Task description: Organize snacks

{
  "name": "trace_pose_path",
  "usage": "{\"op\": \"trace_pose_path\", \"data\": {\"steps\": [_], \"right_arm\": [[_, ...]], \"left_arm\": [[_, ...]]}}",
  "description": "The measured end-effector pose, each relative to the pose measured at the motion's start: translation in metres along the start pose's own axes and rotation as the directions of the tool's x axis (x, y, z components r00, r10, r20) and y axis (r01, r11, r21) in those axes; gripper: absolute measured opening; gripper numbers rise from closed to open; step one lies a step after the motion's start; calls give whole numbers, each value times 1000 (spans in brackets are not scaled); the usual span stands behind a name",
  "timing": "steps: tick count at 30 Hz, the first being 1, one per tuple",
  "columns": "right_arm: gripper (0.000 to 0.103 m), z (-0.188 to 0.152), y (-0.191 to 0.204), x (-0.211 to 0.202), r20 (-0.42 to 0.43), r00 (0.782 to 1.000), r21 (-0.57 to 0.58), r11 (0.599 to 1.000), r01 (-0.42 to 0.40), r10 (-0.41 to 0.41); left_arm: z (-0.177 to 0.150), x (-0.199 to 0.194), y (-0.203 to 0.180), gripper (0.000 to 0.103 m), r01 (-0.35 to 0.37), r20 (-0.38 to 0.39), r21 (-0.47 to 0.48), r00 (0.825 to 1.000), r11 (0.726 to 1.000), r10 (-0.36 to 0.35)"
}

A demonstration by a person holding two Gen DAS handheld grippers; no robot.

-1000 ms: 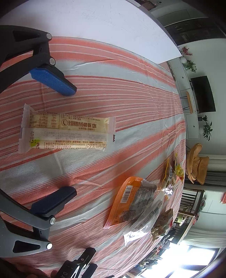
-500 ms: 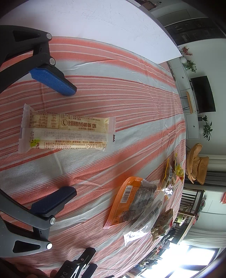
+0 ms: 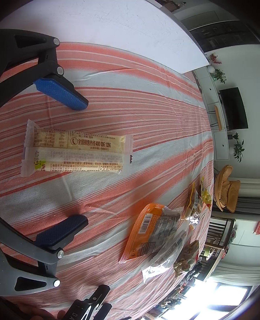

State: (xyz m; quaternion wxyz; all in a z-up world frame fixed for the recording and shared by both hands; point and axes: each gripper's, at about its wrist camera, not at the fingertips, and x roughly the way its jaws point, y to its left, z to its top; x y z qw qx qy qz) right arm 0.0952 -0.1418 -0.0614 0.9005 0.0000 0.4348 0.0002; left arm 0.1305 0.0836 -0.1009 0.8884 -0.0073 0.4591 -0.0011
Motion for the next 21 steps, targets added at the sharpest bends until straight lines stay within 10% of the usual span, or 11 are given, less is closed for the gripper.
{"op": "trace_pose_path", "data": {"steps": [21], "right_arm": [[88, -1, -1, -1, 2, 1000, 2, 1000, -8, 8]], "left_arm": [[0, 0, 0, 103, 0, 0, 0, 1000, 1000, 0]]}}
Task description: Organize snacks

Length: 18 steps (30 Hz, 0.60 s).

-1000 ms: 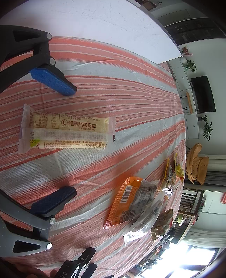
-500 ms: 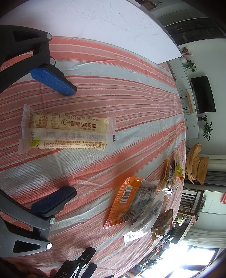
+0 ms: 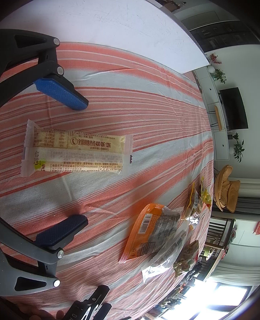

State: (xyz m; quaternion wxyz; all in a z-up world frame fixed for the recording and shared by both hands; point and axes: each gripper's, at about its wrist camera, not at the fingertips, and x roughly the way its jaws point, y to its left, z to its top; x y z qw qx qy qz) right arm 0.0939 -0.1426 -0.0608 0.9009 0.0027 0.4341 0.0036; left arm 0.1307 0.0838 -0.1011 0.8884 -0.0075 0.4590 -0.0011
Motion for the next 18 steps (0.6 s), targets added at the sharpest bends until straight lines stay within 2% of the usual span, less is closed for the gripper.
{"op": "trace_pose_path", "data": {"steps": [3, 6, 9, 14, 16, 18], "right_arm": [[87, 3, -13, -5, 19, 997, 76, 994, -73, 72], [87, 15, -27, -16, 99, 987, 178, 973, -145, 129], [87, 45, -21, -14, 113, 979, 156, 970, -188, 172], [87, 110, 14, 20, 22, 978, 18, 978, -210, 210], [87, 129, 32, 46, -61, 974, -32, 975, -221, 218], [89, 135, 48, 77, -154, 974, -94, 979, -182, 167]], "left_arm": [[0, 0, 0, 103, 0, 0, 0, 1000, 1000, 0], [0, 0, 0, 103, 0, 0, 0, 1000, 1000, 0], [0, 0, 0, 103, 0, 0, 0, 1000, 1000, 0], [0, 0, 0, 103, 0, 0, 0, 1000, 1000, 0], [0, 0, 0, 103, 0, 0, 0, 1000, 1000, 0], [0, 0, 0, 103, 0, 0, 0, 1000, 1000, 0]]}}
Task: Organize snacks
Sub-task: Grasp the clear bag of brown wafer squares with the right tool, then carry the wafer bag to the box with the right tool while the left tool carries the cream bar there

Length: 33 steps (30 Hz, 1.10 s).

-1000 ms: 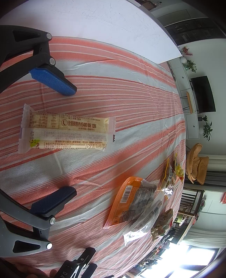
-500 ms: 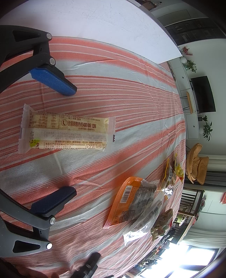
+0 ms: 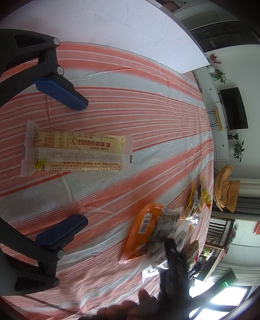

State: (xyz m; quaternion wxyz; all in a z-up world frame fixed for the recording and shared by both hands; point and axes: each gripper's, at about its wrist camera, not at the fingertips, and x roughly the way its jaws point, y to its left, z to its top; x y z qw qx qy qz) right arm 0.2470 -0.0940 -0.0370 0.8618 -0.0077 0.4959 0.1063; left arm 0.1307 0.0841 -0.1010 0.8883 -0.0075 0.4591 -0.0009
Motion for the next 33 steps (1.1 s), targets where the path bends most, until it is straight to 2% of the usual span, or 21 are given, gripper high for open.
{"op": "trace_pose_path", "data": {"steps": [1, 2, 3, 4, 5, 6, 11, 13, 16, 17, 18, 20, 22, 24, 26, 28, 29, 30, 31, 32, 33], "right_arm": [[90, 1, 2, 15, -27, 1000, -29, 999, 14, -15], [87, 1, -3, 17, 11, 1000, 0, 1000, -29, 29], [80, -1, -11, 21, 15, 997, 52, 996, -75, 74], [73, -4, -18, 17, 48, 995, 86, 992, -89, 85], [58, -6, -22, 15, 53, 993, 99, 989, -110, 105], [56, -8, -27, 13, 36, 989, 125, 981, -148, 145], [55, -38, -34, -13, -36, 988, 102, 984, -148, 152], [55, -65, -32, -36, -58, 984, 97, 982, -164, 170], [56, -107, -18, -63, -38, 989, 40, 989, -139, 141], [58, -118, -11, -64, -40, 992, 27, 992, -122, 123], [65, -130, -6, -64, -47, 994, 24, 994, -103, 104], [72, -145, -3, -67, -21, 998, 25, 998, -66, 67], [74, -151, -4, -70, -25, 997, 36, 997, -69, 70], [74, -146, -5, -70, -49, 995, 47, 996, -80, 83], [74, -139, -7, -71, -77, 993, 60, 994, -86, 91], [74, -134, -5, -74, -93, 992, 60, 995, -77, 82], [74, -133, -2, -76, -97, 992, 51, 996, -76, 81], [74, -132, 1, -78, -102, 991, 39, 996, -78, 82], [74, -132, 4, -78, -110, 990, 22, 996, -83, 85], [73, -133, 6, -76, -121, 988, 3, 996, -92, 91], [55, -135, 6, -76, -122, 989, -14, 996, -88, 85]], "left_arm": [[0, 0, 0, 103, 0, 0, 0, 1000, 1000, 0], [0, 0, 0, 103, 0, 1, 0, 1000, 1000, 0], [0, 0, 0, 103, 0, 0, 0, 1000, 1000, 0], [0, 0, 0, 103, 0, 0, 0, 1000, 1000, 0], [0, 0, 0, 103, 0, 0, 0, 1000, 1000, 0], [0, 0, 0, 103, 0, 0, 0, 1000, 1000, 0], [0, 0, 0, 103, 1, 0, 0, 1000, 1000, -1], [0, 0, 0, 103, 0, 0, 0, 1000, 1000, 0], [0, 0, 1, 103, 9, 1, -2, 1000, 1000, -9], [2, -1, 2, 103, 25, -15, 8, 1000, 1000, -25], [4, -2, 6, 103, 50, -36, 2, 998, 999, -50], [5, -7, 17, 103, 116, -60, -62, 991, 991, -120], [6, -11, 30, 102, 179, -80, -143, 978, 973, -191], [7, -13, 34, 100, 176, -92, -157, 977, 972, -192], [9, -12, 27, 93, 129, -105, -95, 985, 987, -139], [10, -7, 16, 82, 98, -123, -16, 987, 995, -99], [10, -6, 11, 81, 83, -128, 15, 989, 996, -80], [10, -4, 5, 73, 47, -122, 60, 992, 997, -40], [10, -7, 0, 49, 63, -94, 87, 994, 994, -55], [10, -9, 0, 31, 84, -83, 87, 994, 993, -76], [11, -10, -1, 27, 84, -88, 79, 993, 993, -77]]}}
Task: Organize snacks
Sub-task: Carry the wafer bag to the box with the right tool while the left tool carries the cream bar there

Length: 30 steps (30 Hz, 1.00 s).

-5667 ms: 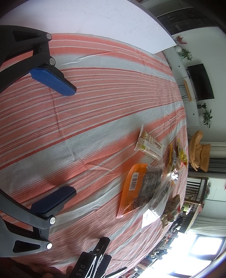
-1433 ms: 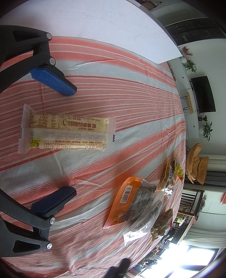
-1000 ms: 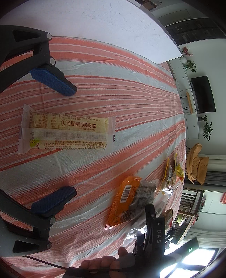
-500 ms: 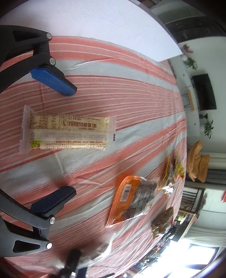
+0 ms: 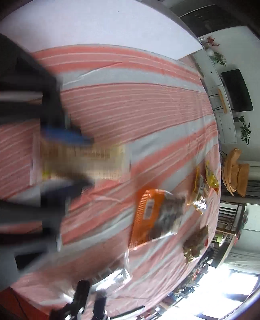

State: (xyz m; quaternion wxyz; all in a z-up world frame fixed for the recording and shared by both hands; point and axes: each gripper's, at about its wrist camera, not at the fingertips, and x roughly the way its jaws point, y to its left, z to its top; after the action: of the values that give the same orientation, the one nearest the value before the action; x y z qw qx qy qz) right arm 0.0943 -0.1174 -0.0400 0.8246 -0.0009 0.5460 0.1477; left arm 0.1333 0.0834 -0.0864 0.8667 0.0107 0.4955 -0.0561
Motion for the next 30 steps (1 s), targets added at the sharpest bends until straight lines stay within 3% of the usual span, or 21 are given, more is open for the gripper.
{"op": "trace_pose_path", "data": {"steps": [2, 5, 7, 9, 12, 15, 17, 20, 21, 23, 24, 25, 26, 27, 29, 30], "right_arm": [[44, -4, -9, -5, 19, 1000, 27, 1000, -4, 3], [41, -8, -22, -16, 39, 998, 105, 994, -43, 39], [41, -11, -24, -27, 69, 996, 126, 990, -61, 53], [41, -11, -20, -37, 97, 988, 142, 981, -131, 118], [41, -4, 3, -54, 131, 966, 129, 962, -241, 224], [41, 8, 48, -73, 149, 920, 63, 925, -375, 363], [41, 20, 97, -88, 138, 871, -22, 881, -474, 472], [41, 35, 177, -105, 90, 803, -163, 804, -571, 589], [41, 38, 201, -108, 72, 784, -204, 779, -593, 616], [49, 44, 245, -106, 44, 741, -252, 725, -641, 670], [58, 46, 267, -102, 31, 721, -275, 699, -660, 692], [64, 48, 279, -97, 23, 718, -290, 692, -661, 696], [67, 49, 288, -92, 20, 728, -297, 699, -650, 685], [67, 49, 291, -88, 27, 738, -294, 711, -639, 674], [68, 46, 279, -82, 60, 745, -281, 728, -626, 664], [72, 43, 268, -79, 88, 762, -279, 750, -600, 642]], "left_arm": [[-2, -2, 1, 27, 12, 10, -6, 1000, 1000, -12], [-9, -20, 10, 27, 83, 40, -71, 996, 994, -81], [-11, -45, 21, 27, 179, 91, -140, 982, 974, -167], [-12, -75, 37, 27, 249, 151, -189, 963, 950, -223], [-13, -121, 67, 27, 272, 239, -228, 947, 935, -217], [-28, -170, 116, 27, 202, 306, -279, 945, 939, -113], [-44, -193, 150, 27, 127, 314, -337, 949, 933, -16], [-79, -218, 209, 27, 22, 287, -469, 949, 883, 129], [-94, -225, 231, 31, -24, 264, -529, 945, 848, 191], [-115, -229, 259, 60, -86, 211, -605, 941, 792, 263], [-127, -231, 273, 83, -119, 186, -646, 933, 754, 307], [-139, -235, 283, 87, -150, 169, -683, 919, 715, 355], [-149, -239, 290, 87, -177, 153, -714, 905, 677, 398], [-156, -241, 293, 87, -184, 145, -730, 900, 659, 412], [-161, -241, 292, 87, -170, 159, -733, 899, 659, 409], [-159, -238, 288, 88, -164, 168, -727, 899, 667, 404]]}}
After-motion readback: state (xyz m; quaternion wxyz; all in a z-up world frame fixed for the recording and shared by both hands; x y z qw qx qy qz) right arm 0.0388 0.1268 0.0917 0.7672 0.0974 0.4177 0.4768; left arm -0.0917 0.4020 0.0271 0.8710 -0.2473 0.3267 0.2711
